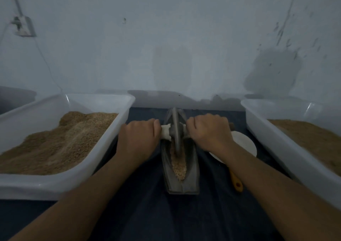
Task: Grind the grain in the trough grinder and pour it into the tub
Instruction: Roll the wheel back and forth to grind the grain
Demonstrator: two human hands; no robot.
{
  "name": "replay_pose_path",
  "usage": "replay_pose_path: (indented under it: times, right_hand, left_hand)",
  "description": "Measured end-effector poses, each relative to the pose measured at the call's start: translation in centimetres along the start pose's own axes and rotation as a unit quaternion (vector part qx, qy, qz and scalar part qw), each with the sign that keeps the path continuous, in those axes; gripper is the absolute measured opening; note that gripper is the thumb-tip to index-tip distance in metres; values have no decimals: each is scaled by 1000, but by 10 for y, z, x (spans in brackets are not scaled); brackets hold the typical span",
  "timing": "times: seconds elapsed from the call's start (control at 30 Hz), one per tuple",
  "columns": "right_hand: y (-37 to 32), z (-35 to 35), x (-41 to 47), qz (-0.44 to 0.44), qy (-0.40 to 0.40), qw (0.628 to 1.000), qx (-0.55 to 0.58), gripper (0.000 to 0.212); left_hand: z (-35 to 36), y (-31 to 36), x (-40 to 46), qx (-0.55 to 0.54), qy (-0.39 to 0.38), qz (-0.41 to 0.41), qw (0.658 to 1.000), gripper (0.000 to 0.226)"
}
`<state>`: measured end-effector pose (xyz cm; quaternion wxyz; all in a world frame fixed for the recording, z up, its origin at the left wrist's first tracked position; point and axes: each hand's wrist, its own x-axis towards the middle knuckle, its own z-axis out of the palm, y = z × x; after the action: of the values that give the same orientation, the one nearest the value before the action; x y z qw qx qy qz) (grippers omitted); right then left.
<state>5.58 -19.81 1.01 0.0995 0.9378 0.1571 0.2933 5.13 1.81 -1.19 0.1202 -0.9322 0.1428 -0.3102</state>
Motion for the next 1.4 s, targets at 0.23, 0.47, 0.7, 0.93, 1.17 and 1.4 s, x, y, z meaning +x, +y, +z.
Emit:
replay_pose_path:
  times: [0.23, 0.47, 0.7, 0.93, 1.17, 1.4]
  right_hand:
    - [-13, -16, -49, 15, 168, 982, 82, 33]
    - [4, 15, -14, -31, 129, 991, -18, 19]
    - [24, 32, 46, 134, -148, 974, 108, 42]
    - [11, 20, 32, 77, -75, 994, 26, 33]
    - [-9, -4, -36, 50, 91, 993, 53, 39]
    - [-4, 1, -25, -8, 174, 984, 42, 31]
  left_hand:
    - [-26, 5, -54, -137, 61, -62, 987, 32]
    - [-7, 3, -15, -23, 56, -6, 998, 17]
    - [18, -4, 60, 48, -31, 22, 998, 12]
    - [13, 0, 33, 3, -32, -8, 999, 10]
    - [-23, 10, -32, -52, 32, -73, 995, 37]
    - [-16, 7, -35, -83, 62, -74, 992, 38]
